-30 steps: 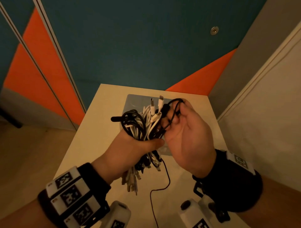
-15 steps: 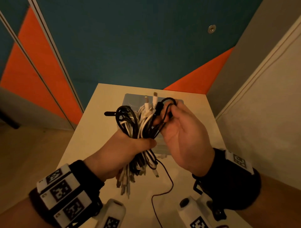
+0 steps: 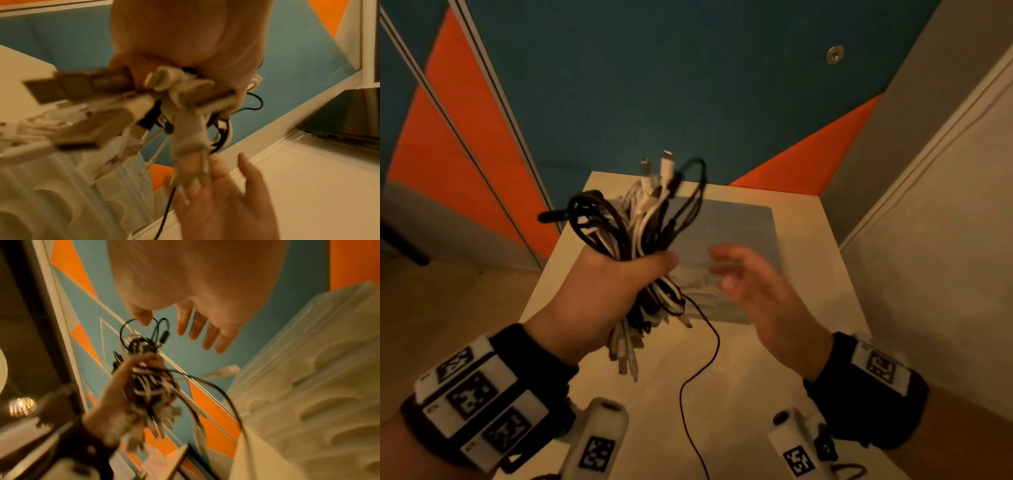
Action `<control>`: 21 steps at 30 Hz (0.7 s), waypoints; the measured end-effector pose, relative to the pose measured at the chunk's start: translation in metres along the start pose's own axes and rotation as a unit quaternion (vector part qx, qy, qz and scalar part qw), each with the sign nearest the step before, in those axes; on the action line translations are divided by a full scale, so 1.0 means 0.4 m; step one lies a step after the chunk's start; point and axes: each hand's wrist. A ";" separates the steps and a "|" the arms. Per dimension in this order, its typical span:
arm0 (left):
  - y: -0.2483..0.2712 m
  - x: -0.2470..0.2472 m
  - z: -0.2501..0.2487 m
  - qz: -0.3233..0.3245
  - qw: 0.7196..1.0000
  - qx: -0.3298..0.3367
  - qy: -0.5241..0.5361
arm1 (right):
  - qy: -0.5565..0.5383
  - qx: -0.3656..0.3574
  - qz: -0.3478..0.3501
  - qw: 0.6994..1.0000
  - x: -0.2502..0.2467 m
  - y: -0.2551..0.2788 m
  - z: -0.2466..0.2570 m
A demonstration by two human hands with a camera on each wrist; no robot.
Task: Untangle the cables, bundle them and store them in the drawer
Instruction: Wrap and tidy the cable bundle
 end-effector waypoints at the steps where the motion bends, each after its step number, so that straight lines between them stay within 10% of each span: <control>1: -0.004 -0.003 -0.004 -0.014 1.000 -0.010 0.021 | 0.068 0.018 0.036 0.997 0.001 0.003 -0.025; 4: -0.015 -0.009 -0.017 -0.025 0.997 -0.030 0.060 | 0.281 0.073 0.123 0.949 0.014 0.017 -0.100; 9: -0.024 -0.025 -0.026 -0.024 0.998 -0.032 0.055 | 0.317 0.139 0.118 0.931 0.011 0.030 -0.151; 14: 0.000 -0.034 -0.007 0.010 0.999 -0.010 -0.039 | 0.039 0.129 0.033 0.990 -0.013 0.007 -0.050; 21: 0.056 0.032 0.004 0.113 0.990 0.015 -0.079 | -0.178 0.080 0.002 0.981 0.008 -0.022 0.112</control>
Point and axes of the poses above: each hand's wrist, its own y-axis away from the middle knuckle, its own x-axis out of the palm, z = x × y, and after that the axes turned 12 degrees about x, right-handed
